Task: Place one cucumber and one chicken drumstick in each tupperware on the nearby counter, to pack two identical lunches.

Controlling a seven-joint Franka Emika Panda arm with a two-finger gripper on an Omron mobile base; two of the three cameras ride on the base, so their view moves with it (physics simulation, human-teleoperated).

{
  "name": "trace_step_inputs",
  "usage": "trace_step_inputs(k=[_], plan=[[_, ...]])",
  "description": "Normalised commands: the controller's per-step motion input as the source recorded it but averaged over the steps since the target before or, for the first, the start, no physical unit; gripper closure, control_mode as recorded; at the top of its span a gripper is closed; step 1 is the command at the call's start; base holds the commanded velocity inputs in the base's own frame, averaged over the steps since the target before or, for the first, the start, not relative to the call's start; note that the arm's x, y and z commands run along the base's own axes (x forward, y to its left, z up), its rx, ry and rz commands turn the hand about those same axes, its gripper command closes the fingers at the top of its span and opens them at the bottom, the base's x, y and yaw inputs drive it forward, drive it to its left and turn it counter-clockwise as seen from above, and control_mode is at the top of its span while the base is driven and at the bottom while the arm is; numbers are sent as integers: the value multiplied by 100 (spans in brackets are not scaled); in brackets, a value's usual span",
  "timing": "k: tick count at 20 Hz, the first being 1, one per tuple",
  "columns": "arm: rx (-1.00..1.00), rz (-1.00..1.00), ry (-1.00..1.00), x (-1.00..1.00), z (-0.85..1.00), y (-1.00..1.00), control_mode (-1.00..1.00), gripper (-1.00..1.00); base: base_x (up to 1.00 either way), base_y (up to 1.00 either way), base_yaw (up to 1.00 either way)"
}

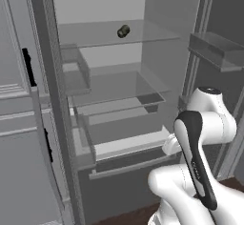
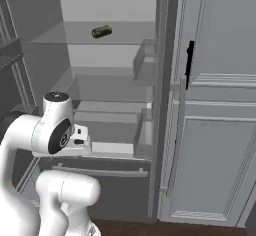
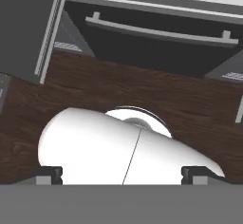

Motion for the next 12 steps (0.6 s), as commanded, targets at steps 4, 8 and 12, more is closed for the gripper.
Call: trace_step_inputs(k=[4, 8, 12], plan=[[0, 0, 0, 0, 0, 0, 100, -100, 100, 0, -31], [0, 0, 0, 0, 0, 0, 100, -100, 73, 0, -16], [0, 0, 0, 0, 0, 0, 100, -100, 0, 0, 0]])
